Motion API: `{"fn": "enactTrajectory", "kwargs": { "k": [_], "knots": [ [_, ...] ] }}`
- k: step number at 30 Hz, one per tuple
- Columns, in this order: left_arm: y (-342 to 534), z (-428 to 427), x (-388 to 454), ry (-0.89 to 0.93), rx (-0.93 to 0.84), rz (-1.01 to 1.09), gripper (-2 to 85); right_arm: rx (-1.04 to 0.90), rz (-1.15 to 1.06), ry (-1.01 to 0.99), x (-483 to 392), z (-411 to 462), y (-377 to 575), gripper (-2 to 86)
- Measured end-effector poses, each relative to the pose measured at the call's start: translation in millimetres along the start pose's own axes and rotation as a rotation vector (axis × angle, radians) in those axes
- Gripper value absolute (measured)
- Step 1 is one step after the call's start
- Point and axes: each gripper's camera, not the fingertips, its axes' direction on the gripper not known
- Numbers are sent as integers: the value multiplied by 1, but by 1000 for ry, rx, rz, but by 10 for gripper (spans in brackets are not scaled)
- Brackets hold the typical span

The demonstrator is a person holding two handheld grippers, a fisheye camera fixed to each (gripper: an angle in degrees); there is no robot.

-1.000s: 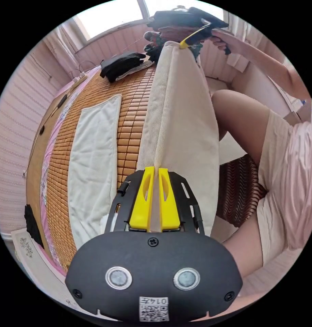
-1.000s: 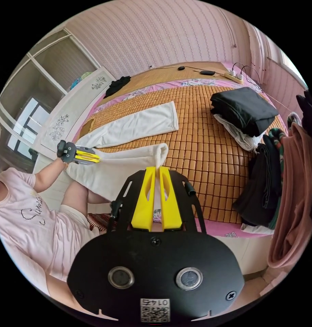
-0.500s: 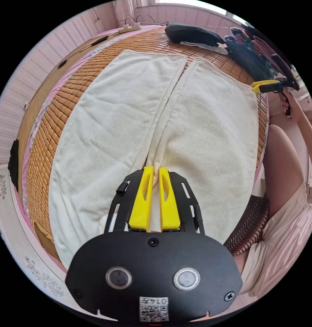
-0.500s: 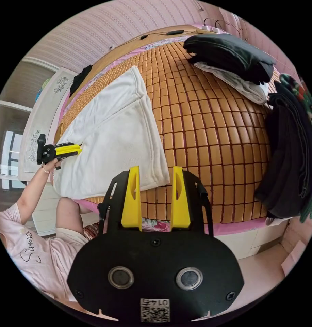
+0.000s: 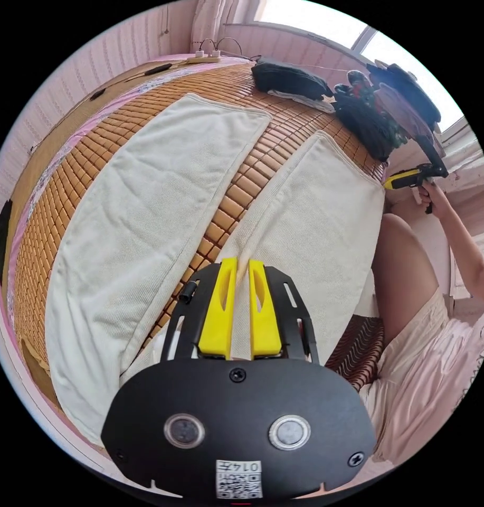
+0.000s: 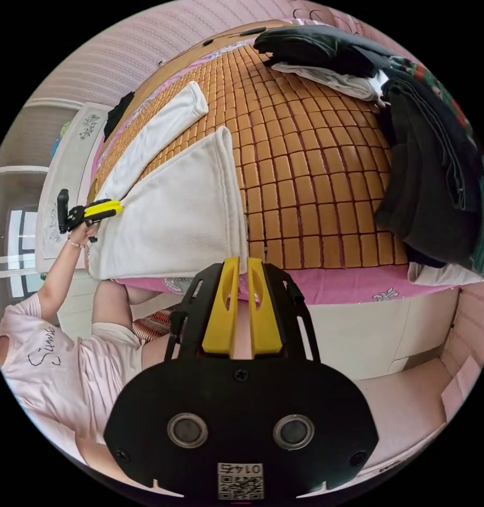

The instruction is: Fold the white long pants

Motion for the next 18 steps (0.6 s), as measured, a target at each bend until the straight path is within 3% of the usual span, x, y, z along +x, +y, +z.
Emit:
{"fn": "enactTrajectory", "kwargs": {
  "k": [4,6,9,12,16,18],
  "knots": [
    [41,-56,-22,-27,179,-154,48,144,-182,123,-68,-46,-58,2],
    [90,-88,-57,-100,248,-362,42,193,-310,156,-114,-50,-101,0],
    [166,-115,-113,-310,227,-648,14,214,-468,259,-196,-29,-181,-1],
    [233,-130,-171,-396,151,-855,-5,173,-516,351,-256,12,-254,-2],
    [267,-139,-218,-421,130,-974,-9,22,-441,430,-276,73,-313,-4],
    [263,-128,-240,-379,93,-975,-9,81,-426,413,-275,68,-314,-4]
  ]
}}
